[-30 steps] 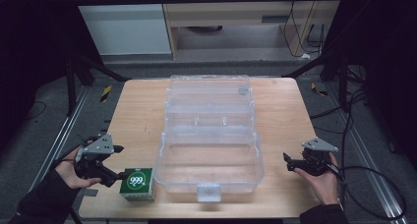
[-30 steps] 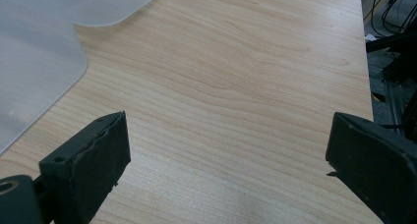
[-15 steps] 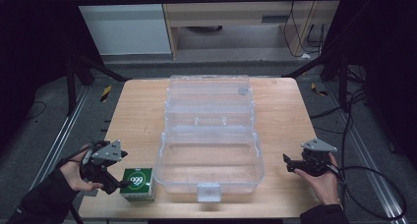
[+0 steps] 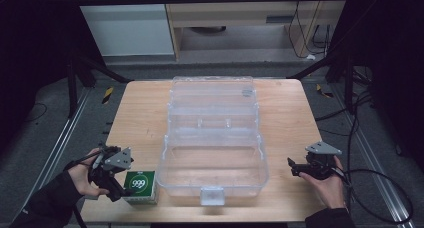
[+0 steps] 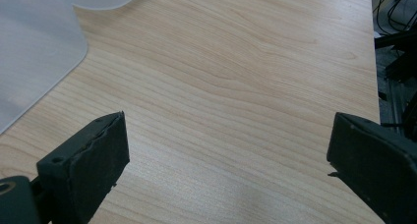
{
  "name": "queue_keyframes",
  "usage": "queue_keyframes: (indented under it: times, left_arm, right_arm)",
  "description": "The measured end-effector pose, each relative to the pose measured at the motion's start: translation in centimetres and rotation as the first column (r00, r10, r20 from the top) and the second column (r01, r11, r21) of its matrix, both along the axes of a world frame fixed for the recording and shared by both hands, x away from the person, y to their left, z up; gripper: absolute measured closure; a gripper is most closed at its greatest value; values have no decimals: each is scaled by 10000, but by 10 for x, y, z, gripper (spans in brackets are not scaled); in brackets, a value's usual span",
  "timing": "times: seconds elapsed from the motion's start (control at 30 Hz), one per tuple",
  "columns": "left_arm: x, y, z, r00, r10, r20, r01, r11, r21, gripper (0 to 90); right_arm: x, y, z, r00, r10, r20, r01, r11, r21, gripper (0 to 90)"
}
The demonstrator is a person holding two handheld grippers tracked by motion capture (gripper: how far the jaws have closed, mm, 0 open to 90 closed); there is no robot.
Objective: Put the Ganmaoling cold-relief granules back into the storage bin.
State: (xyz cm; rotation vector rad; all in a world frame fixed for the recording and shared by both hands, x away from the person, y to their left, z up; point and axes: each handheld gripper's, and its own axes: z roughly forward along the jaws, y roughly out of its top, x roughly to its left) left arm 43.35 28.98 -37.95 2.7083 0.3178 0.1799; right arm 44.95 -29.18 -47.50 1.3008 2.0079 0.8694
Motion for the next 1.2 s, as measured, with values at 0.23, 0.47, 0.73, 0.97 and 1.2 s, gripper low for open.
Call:
queue_keyframes:
  times: [0.23, 0.47, 0.73, 0.97, 1.2]
  left_arm:
    - [1, -7, -7, 9996, -249, -103, 252, 9994, 228, 50]
    - [2, -13, -16, 9986, -470, -249, 486, 9965, 678, 54]
    - [4, -22, -22, 9961, -776, -418, 807, 9937, 774, 53]
    - [6, -25, -31, 9949, -833, -568, 890, 9903, 1066, 53]
    - [10, -27, -44, 9928, -845, -853, 952, 9867, 1315, 55]
  right_arm:
    - [0, -1, -1, 10000, 21, -47, -22, 10000, -87, 26]
    - [0, 0, -2, 9999, 57, -138, -58, 9999, -102, 25]
    - [1, 1, -3, 9996, 81, -253, -84, 9999, -126, 22]
    - [1, 2, -4, 9995, 120, -282, -125, 9998, -163, 21]
    - [2, 2, -6, 9992, 164, -376, -173, 9995, -258, 19]
